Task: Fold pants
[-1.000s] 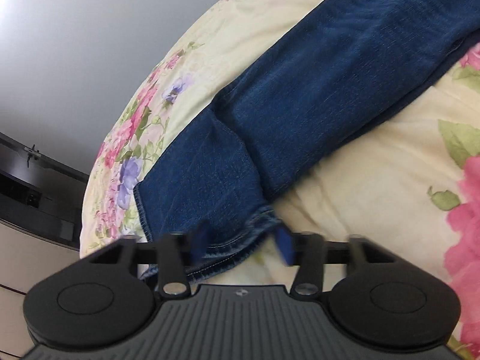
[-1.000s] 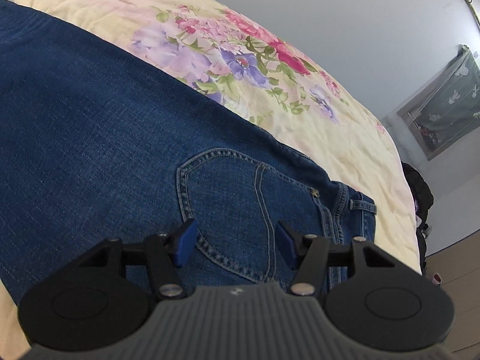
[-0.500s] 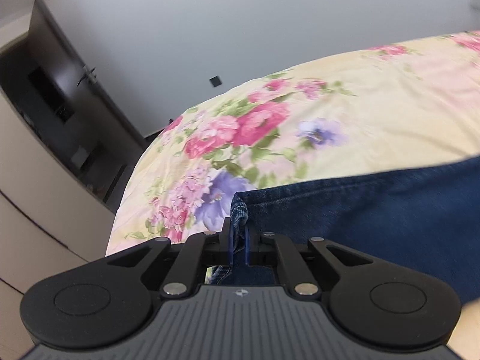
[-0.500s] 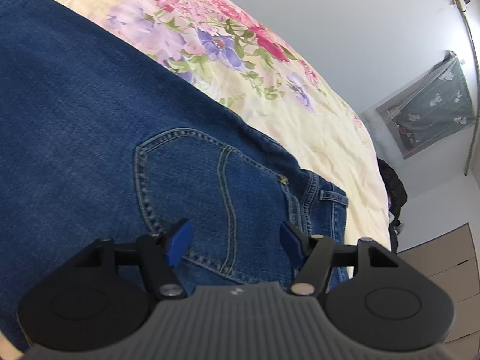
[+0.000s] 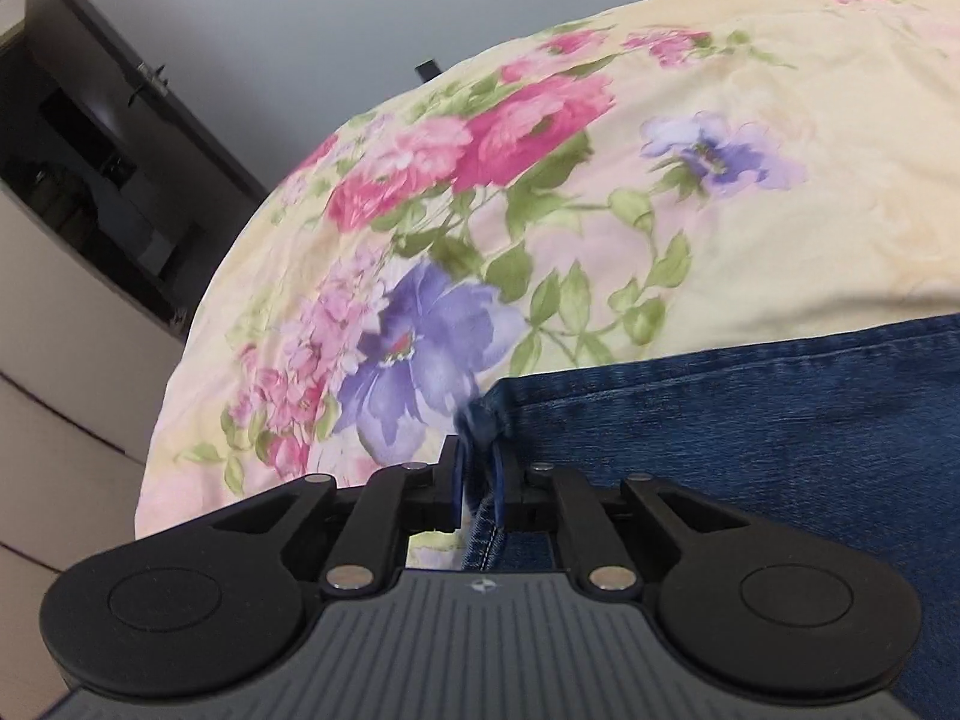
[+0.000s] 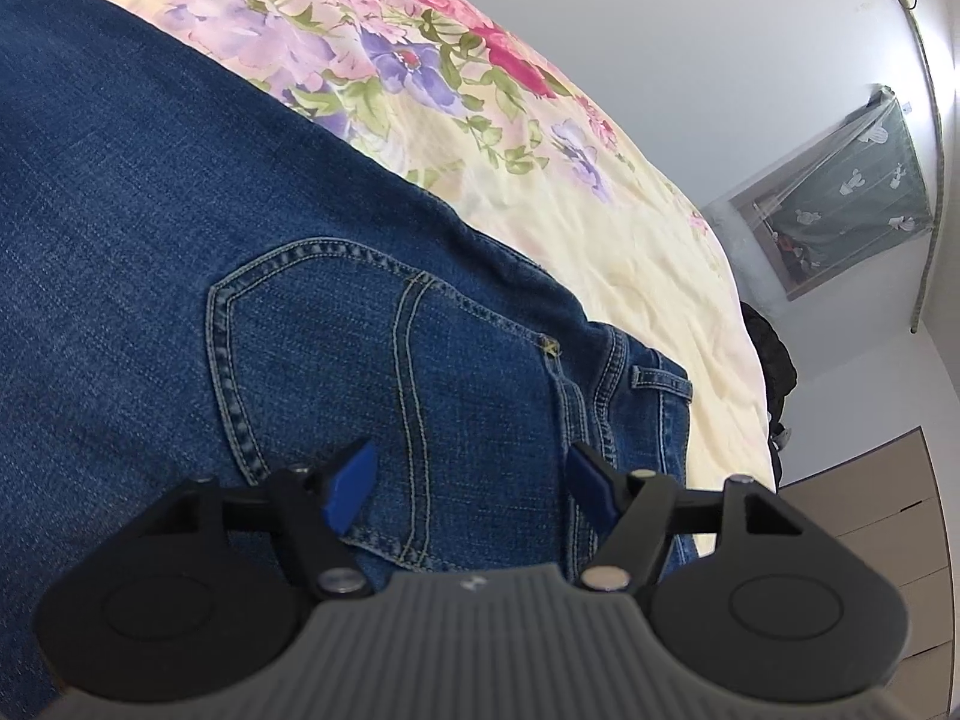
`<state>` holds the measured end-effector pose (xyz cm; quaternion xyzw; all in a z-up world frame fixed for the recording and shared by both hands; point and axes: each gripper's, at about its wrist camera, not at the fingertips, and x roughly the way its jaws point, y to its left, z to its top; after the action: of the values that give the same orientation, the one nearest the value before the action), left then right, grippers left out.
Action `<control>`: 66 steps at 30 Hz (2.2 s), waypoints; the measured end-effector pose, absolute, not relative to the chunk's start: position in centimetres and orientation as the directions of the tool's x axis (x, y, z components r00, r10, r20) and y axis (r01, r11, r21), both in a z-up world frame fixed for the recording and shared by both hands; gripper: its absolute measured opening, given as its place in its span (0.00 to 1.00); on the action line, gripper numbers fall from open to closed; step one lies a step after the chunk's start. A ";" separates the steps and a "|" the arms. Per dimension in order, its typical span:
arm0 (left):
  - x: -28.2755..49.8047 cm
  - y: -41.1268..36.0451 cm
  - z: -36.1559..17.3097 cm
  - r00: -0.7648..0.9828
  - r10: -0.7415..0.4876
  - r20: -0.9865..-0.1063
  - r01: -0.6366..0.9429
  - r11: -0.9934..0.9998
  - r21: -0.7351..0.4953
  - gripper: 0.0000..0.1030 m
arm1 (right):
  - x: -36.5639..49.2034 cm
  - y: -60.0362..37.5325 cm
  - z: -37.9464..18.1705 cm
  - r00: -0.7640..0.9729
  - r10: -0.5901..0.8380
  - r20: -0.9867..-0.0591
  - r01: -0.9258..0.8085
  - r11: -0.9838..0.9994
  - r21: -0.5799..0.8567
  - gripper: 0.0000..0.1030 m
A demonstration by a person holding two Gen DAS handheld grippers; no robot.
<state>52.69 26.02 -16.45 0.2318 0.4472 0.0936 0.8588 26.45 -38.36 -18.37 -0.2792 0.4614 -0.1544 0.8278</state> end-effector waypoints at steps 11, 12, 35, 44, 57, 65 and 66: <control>47.9 29.7 -11.9 0.479 0.199 -0.855 -0.053 0.979 0.198 0.47 | 25.5 -37.8 -16.8 0.524 -0.516 -0.678 0.067 0.818 -0.571 0.65; 47.2 30.2 -11.6 0.464 0.189 -0.865 -0.090 0.982 0.166 0.51 | 25.0 -37.8 -16.4 0.529 -0.504 -0.683 0.083 0.831 -0.550 0.65; 39.6 36.1 -16.5 0.502 -0.069 -0.862 -0.502 0.788 -0.356 0.17 | 12.4 -31.0 -16.3 0.521 -0.197 -0.830 0.369 0.929 0.012 0.53; 40.9 32.8 -15.4 0.474 0.138 -0.870 -0.432 0.897 -0.093 0.01 | 12.7 -30.0 -14.4 0.550 -0.266 -0.792 0.360 0.931 -0.063 0.01; 41.3 26.7 -14.3 0.434 0.390 -0.812 -0.225 0.920 0.321 0.11 | 12.6 -32.4 -16.6 0.408 -0.135 -0.903 0.318 0.948 0.002 0.02; 37.9 19.4 -7.4 0.568 0.294 -0.769 -0.080 0.949 0.304 0.13 | 9.2 -37.4 -12.9 0.492 -0.144 -0.859 0.375 0.925 0.060 0.32; 37.5 17.5 -6.5 0.586 0.247 -0.772 -0.034 0.959 0.281 0.13 | 8.9 -38.4 -12.5 0.502 -0.137 -0.854 0.394 0.915 0.085 0.36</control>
<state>37.53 17.54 -6.52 0.1188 0.4480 0.0794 0.8825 8.87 -38.38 -12.55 0.1356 0.4740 -0.1553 0.8560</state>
